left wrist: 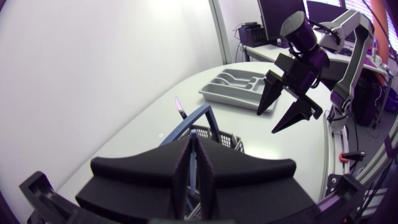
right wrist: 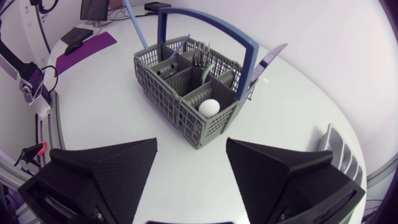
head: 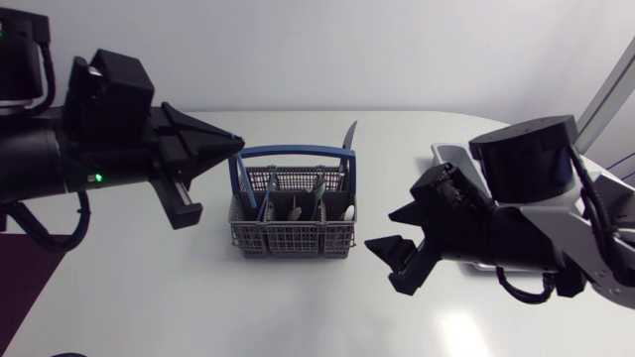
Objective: Sort the cutlery from the basket into the organizer compartments.
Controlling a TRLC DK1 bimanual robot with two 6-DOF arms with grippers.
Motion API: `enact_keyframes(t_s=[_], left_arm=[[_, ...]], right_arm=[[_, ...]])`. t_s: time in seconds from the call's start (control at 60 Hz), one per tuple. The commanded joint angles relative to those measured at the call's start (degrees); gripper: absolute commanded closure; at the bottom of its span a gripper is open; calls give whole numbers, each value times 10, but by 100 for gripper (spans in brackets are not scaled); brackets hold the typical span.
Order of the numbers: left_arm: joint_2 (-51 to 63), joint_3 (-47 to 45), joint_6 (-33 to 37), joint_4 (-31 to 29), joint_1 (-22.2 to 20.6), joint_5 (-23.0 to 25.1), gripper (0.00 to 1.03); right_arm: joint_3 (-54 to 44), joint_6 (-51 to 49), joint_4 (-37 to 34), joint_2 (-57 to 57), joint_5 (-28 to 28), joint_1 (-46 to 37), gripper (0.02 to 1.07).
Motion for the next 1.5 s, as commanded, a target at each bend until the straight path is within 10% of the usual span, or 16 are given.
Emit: enact_keyframes(t_s=[0.0, 0.9, 1.483], left_arm=[[-11, 25, -34, -15, -4, 20, 96], [72, 77, -206, -8, 26, 262, 95], [90, 74, -222, 11, 61, 316, 95]], right_arm=[[23, 6, -10, -5, 18, 34, 15], [128, -16, 44, 97, -63, 108, 23], [164, -20, 47, 137, -65, 132, 73]])
